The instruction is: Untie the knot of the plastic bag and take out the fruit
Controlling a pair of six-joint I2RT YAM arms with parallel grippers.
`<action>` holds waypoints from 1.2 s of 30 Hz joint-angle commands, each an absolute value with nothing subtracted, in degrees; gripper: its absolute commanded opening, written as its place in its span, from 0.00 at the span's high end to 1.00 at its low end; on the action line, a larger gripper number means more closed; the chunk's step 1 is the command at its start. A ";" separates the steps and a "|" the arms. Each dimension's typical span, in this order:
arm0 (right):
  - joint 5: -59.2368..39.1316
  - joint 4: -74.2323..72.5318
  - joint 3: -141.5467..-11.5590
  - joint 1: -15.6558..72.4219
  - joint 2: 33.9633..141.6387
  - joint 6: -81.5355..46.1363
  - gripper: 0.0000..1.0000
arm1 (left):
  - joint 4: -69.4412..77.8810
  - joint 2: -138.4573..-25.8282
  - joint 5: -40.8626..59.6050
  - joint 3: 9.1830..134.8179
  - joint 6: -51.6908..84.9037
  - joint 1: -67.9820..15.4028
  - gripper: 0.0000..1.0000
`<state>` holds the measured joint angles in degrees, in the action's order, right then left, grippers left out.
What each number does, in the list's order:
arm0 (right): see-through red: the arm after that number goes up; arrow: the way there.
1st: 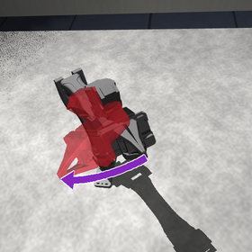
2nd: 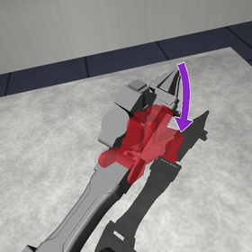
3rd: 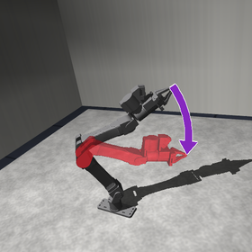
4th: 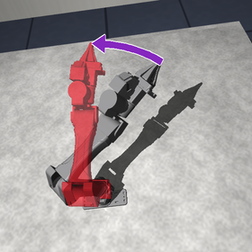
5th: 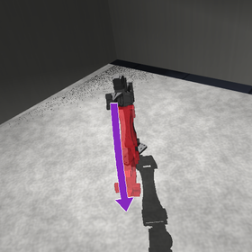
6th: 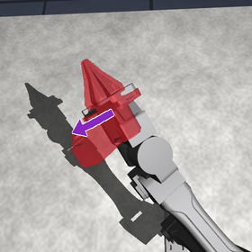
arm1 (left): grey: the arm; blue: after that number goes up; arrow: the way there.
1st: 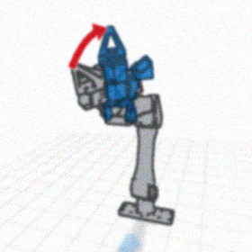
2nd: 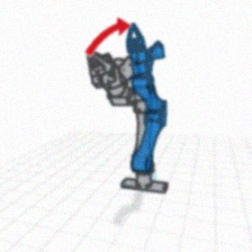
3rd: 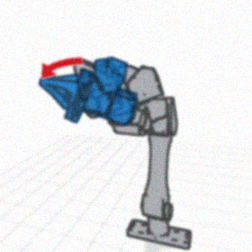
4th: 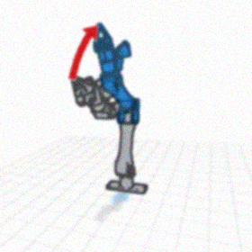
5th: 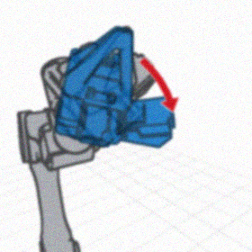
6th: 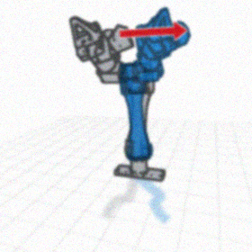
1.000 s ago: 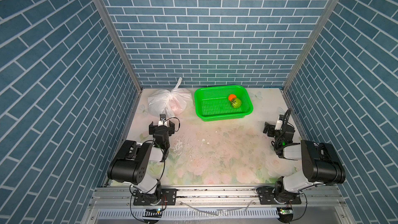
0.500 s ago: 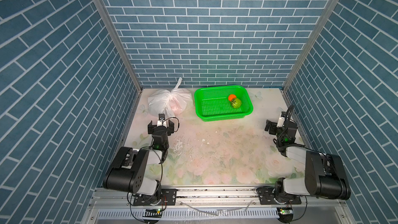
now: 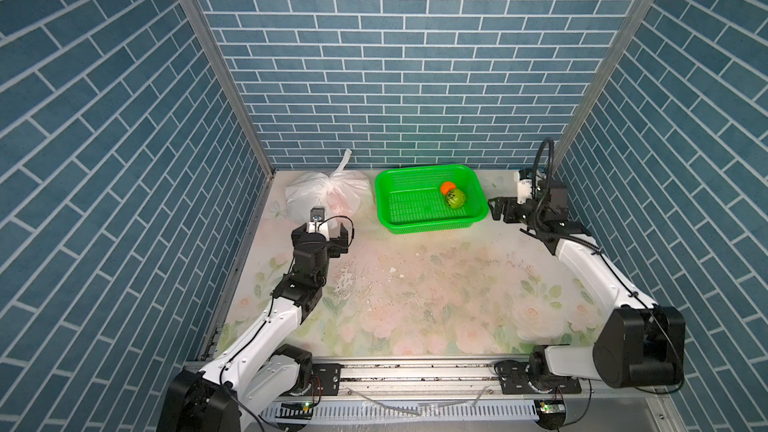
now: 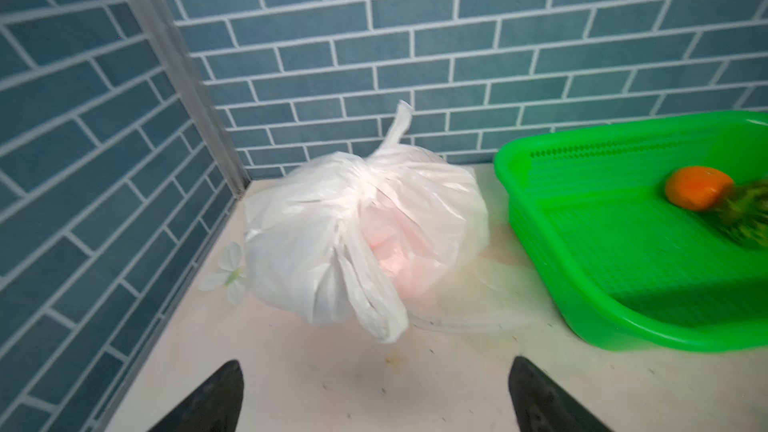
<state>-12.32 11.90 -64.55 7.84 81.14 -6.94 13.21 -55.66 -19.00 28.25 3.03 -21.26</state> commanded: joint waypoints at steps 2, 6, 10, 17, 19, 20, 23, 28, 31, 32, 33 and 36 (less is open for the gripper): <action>-6.07 30.12 -79.56 9.42 92.66 -5.08 0.03 | 4.92 -57.65 -21.85 30.30 6.85 -26.81 0.00; -2.49 38.25 -91.79 9.50 104.09 -6.50 0.02 | 5.10 -59.85 -21.95 32.11 7.73 -29.04 0.00; -2.94 40.36 -96.78 9.47 111.04 -7.47 0.02 | 5.54 -61.16 -20.64 33.37 8.52 -29.87 0.00; -3.02 38.86 -93.85 9.44 113.07 -8.52 0.02 | 5.71 -62.63 -19.80 35.10 9.67 -31.63 0.00; -2.57 38.61 -91.85 9.43 112.44 -8.71 0.02 | 5.63 -63.31 -19.78 35.48 9.92 -32.15 0.00; -2.17 38.41 -90.59 9.47 111.89 -8.76 0.02 | 5.71 -63.66 -19.86 35.54 9.98 -32.47 0.00; -1.24 37.89 -86.67 9.41 109.14 -9.35 0.02 | 5.67 -64.37 -20.30 35.96 10.11 -33.20 0.00; -0.81 38.94 -80.97 9.49 104.48 -10.10 0.04 | 5.73 -64.69 -20.74 36.49 10.05 -33.93 0.00; -0.92 40.15 -77.77 9.43 100.91 -10.95 0.06 | 5.63 -64.62 -20.83 36.52 10.04 -34.01 0.00; -1.46 40.34 -76.45 9.41 99.26 -11.37 0.07 | 5.63 -64.53 -20.91 36.56 10.03 -34.10 0.00; -2.09 40.47 -75.15 9.45 97.94 -11.81 0.07 | 5.54 -64.48 -20.98 36.51 10.06 -34.22 0.00; -4.02 41.36 -70.57 10.17 94.04 -13.04 0.10 | 5.48 -64.34 -21.33 36.17 10.23 -34.35 0.00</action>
